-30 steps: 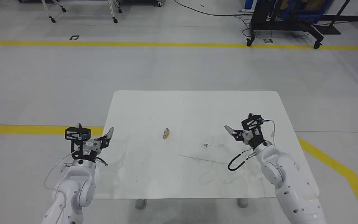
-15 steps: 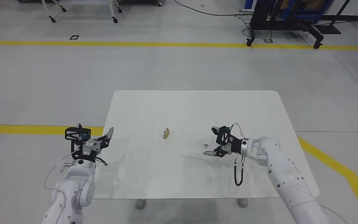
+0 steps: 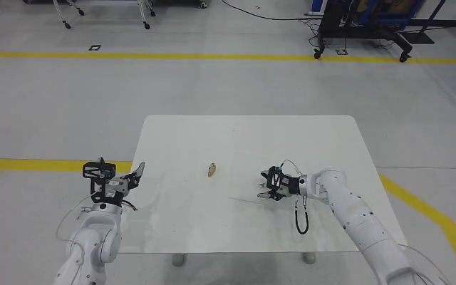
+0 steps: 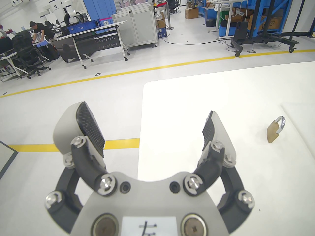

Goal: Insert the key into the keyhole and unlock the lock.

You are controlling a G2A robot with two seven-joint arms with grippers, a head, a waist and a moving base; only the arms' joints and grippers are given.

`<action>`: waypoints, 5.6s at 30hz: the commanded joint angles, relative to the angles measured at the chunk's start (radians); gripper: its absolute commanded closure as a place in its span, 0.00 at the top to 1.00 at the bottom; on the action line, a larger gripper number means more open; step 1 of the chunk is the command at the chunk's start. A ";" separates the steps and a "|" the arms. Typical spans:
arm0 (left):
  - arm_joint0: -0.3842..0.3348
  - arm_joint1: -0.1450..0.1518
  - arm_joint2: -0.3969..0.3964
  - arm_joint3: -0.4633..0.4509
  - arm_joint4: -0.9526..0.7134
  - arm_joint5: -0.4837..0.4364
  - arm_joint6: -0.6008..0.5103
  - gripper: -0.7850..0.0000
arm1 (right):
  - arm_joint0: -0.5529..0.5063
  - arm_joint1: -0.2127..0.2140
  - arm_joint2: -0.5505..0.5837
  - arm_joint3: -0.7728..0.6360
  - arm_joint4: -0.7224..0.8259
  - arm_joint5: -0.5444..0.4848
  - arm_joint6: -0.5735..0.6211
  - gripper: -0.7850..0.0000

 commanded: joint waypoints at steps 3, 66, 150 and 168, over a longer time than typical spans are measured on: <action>0.000 0.000 0.000 0.000 0.000 0.000 0.000 1.00 | 0.011 -0.003 -0.017 0.014 -0.001 0.014 0.016 0.29; 0.000 0.000 0.000 0.000 0.000 0.000 0.000 1.00 | -0.087 0.046 0.059 -0.139 0.148 -0.013 -0.338 0.00; -0.652 -0.025 0.502 0.582 -1.409 -0.776 -0.803 0.13 | 0.193 -0.256 -0.228 0.336 2.125 -0.024 0.913 0.00; -0.666 -0.021 0.516 0.588 -1.388 -0.726 -0.781 0.00 | 0.199 -0.305 -0.126 0.394 1.982 -0.024 0.909 0.00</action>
